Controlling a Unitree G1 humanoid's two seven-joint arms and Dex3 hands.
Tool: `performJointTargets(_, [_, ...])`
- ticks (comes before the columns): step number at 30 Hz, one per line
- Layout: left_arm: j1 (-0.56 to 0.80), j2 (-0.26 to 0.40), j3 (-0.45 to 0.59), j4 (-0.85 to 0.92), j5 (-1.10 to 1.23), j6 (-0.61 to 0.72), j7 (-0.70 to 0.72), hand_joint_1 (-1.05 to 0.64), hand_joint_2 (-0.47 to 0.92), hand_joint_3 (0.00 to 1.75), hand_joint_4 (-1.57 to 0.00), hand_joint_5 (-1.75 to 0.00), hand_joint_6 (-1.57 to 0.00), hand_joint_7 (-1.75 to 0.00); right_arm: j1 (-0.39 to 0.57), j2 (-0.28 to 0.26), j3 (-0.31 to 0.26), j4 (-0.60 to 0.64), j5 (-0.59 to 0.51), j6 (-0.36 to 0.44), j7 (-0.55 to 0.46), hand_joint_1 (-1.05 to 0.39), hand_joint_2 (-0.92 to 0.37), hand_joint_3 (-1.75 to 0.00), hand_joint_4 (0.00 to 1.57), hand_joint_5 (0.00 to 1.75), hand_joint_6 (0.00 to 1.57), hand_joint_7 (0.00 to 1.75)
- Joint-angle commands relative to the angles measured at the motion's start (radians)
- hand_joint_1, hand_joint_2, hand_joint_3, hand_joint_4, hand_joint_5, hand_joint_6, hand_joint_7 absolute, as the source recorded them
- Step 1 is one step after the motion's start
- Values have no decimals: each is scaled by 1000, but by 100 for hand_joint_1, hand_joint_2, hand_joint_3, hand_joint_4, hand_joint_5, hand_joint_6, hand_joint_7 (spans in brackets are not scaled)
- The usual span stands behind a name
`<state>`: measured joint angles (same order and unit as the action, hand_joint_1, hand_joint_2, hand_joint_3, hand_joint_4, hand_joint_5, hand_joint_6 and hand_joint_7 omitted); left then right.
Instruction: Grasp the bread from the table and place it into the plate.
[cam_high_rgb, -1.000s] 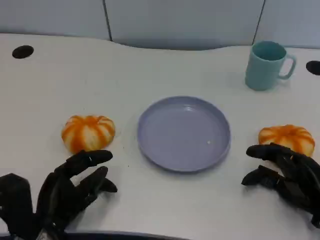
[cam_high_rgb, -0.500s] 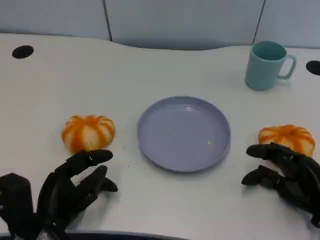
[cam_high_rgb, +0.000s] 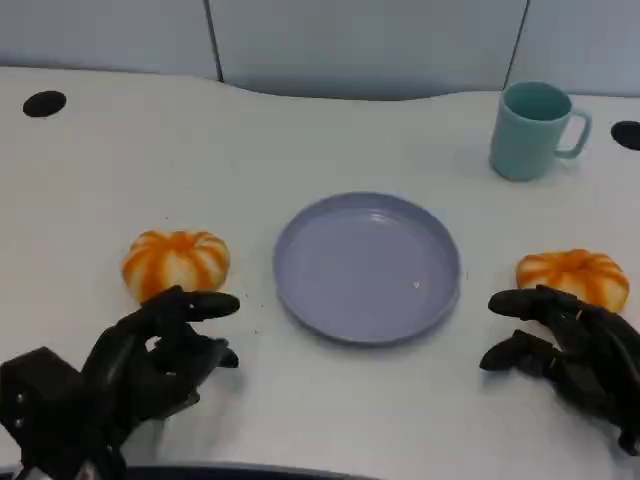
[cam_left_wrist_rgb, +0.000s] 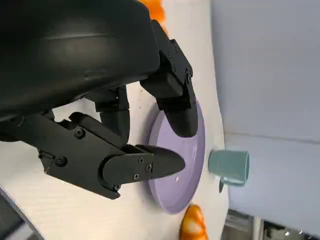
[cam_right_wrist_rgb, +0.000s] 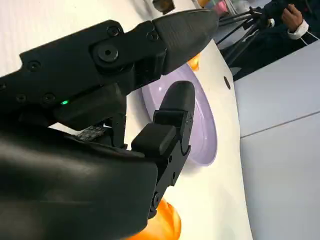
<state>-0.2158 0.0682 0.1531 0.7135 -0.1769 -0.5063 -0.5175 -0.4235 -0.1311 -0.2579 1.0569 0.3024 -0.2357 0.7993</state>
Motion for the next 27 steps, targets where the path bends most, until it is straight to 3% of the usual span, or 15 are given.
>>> performJointTargets(1, [-8, 66, -34, -7, 85, -95, 34, -46, 92, 17, -33, -111, -49, -42, 22, 0, 5, 0, -5, 14, -6, -38, -92, -11, 59, 118, 74, 71])
performJointTargets(7, [-37, 125, -68, -12, 217, -198, 144, -46, 92, 12, -25, -101, -49, -23, 21, 2, 3, 7, -5, 16, -12, -37, -92, -8, 61, 116, 75, 72])
performJointTargets(15, [-73, 279, -142, -144, 595, -208, 445, -53, 92, 9, -6, -89, -36, -9, 26, 7, 8, -5, -8, 11, -15, -40, -92, -10, 60, 116, 74, 72])
performJointTargets(19, [-71, 343, -180, -291, 778, -101, 542, -52, 92, 6, -1, -70, -31, -3, 26, 7, 7, -6, -4, 15, -12, -38, -92, -12, 60, 116, 73, 72])
performJointTargets(27, [-98, 383, -258, -495, 932, 223, 461, -65, 91, 2, 0, -28, -17, -1, 36, 12, 11, -21, -5, 16, -14, -39, -92, -11, 60, 115, 74, 70])
